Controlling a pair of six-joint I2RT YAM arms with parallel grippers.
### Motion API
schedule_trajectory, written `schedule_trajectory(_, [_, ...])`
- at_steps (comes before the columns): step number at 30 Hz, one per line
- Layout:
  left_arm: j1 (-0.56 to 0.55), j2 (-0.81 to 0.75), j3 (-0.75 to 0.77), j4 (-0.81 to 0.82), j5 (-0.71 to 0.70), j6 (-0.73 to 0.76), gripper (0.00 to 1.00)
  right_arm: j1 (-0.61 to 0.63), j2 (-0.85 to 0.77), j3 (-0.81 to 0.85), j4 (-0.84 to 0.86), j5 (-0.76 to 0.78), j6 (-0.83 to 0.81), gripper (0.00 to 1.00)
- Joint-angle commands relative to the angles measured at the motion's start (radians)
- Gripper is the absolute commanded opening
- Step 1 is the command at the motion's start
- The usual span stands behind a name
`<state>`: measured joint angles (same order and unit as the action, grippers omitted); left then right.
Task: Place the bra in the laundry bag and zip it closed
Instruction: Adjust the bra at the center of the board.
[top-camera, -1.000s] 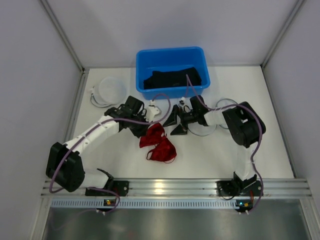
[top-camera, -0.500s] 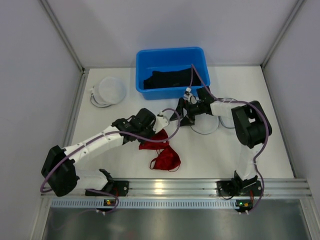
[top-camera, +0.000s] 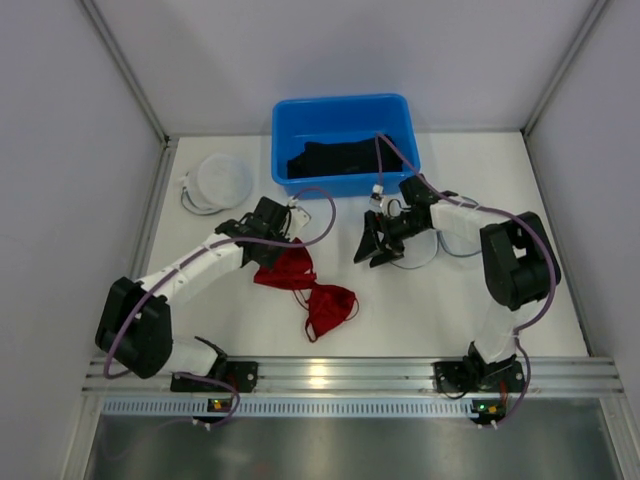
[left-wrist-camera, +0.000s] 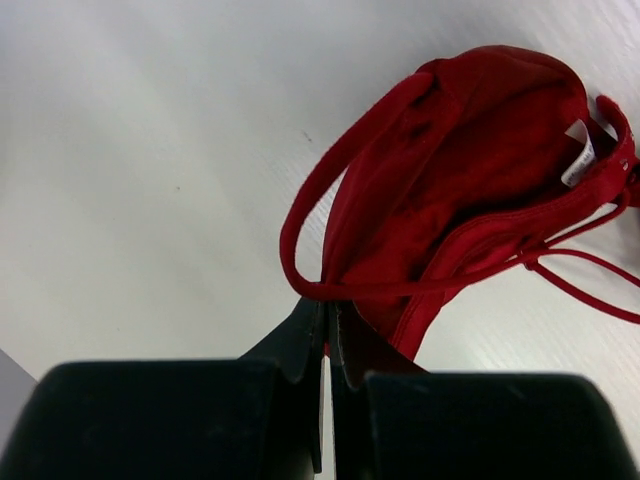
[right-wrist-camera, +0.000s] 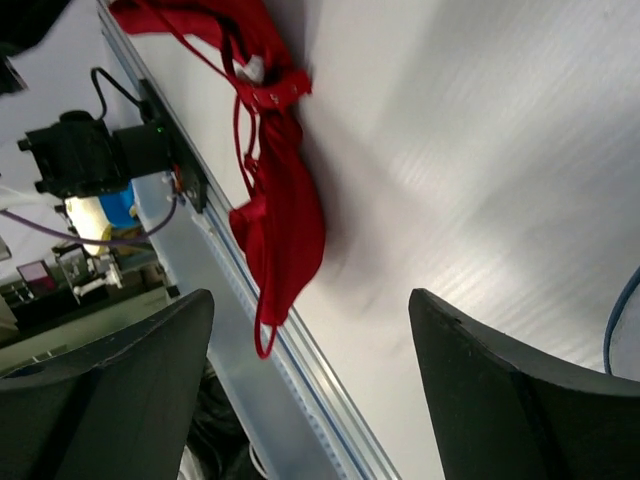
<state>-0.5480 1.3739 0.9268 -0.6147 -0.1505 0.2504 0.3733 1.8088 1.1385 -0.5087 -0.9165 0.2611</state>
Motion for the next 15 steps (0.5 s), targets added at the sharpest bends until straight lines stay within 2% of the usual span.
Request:
schedule_trajectory(1, [0.043, 0.019, 0.064, 0.062, -0.014, 0.007, 0.0, 0.022, -0.031, -0.014, -0.152, 0.004, -0.157, 0.79])
schedule_trajectory(7, [0.059, 0.053, 0.095, 0.07, -0.012, 0.016, 0.0, 0.082, 0.023, -0.019, -0.108, -0.062, -0.126, 0.73])
schedule_trajectory(12, [0.068, 0.079, 0.118, 0.072, -0.008, 0.018, 0.0, 0.157, 0.052, 0.017, -0.088, -0.047, -0.122, 0.69])
schedule_trajectory(15, [0.069, 0.088, 0.129, 0.07, -0.006, 0.02, 0.0, 0.176, 0.066, 0.043, -0.06, -0.035, -0.094, 0.62])
